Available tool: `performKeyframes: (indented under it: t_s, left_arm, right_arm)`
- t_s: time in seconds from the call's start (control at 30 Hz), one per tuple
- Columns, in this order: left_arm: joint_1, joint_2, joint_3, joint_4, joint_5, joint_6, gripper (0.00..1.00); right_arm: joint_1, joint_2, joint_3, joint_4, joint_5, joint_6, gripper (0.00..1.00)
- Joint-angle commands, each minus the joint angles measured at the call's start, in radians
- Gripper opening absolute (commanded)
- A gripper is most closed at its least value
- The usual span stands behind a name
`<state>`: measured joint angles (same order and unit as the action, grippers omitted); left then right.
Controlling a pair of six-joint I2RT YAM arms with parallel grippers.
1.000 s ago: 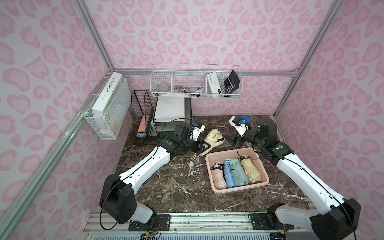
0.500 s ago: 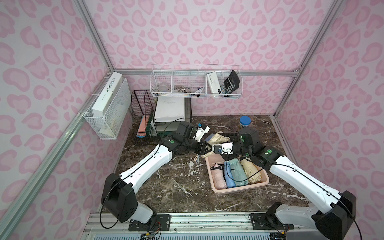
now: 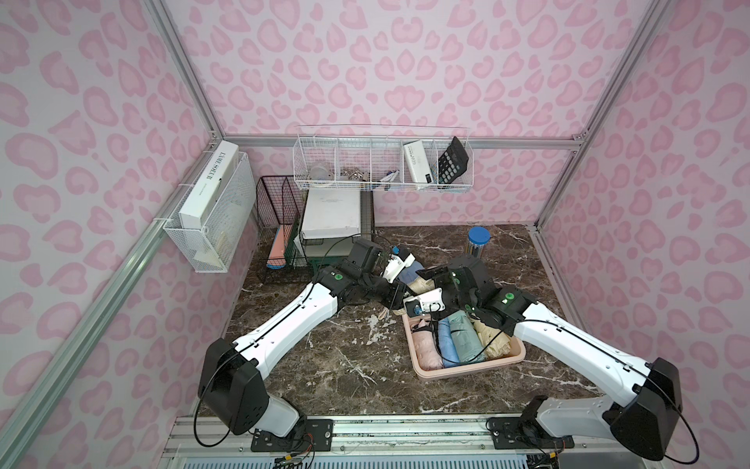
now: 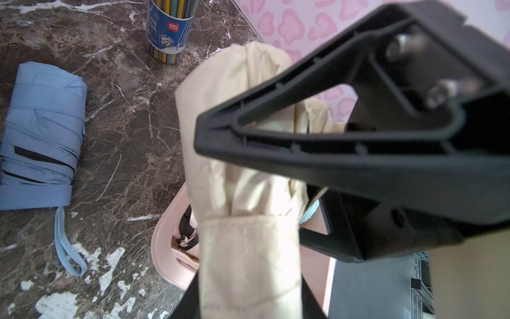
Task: Put the umbrella into the storage box
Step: Pick up the umbrella from the center of the board.
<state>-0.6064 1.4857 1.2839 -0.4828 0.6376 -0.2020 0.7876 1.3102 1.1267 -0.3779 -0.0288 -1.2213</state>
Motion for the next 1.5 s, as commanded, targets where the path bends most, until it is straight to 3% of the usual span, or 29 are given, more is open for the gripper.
performKeyframes:
  t_s: [0.0,0.4,0.67,1.17,1.47]
  left_arm:
    - [0.0,-0.009,0.016,0.017,0.035,0.026,0.22]
    - [0.0,-0.017,0.014,0.021,0.057,0.036,0.22]
    - [0.0,-0.025,0.017,0.026,0.066,0.038,0.25]
    - [0.002,-0.107,-0.059,0.124,0.009,0.036,0.78]
    - [0.021,-0.204,-0.151,0.235,-0.111,0.002,0.86]
  right_arm:
    - [0.004,0.004,0.007,-0.006,0.018,-0.013,0.75]
    - [0.013,0.007,0.001,-0.027,0.025,-0.026,0.52]
    - [0.018,0.002,0.0,-0.035,0.026,-0.029,0.42]
    - [0.024,-0.056,-0.054,0.002,0.018,0.013,0.31]
    - [0.025,-0.135,-0.145,0.01,0.007,0.103,0.28]
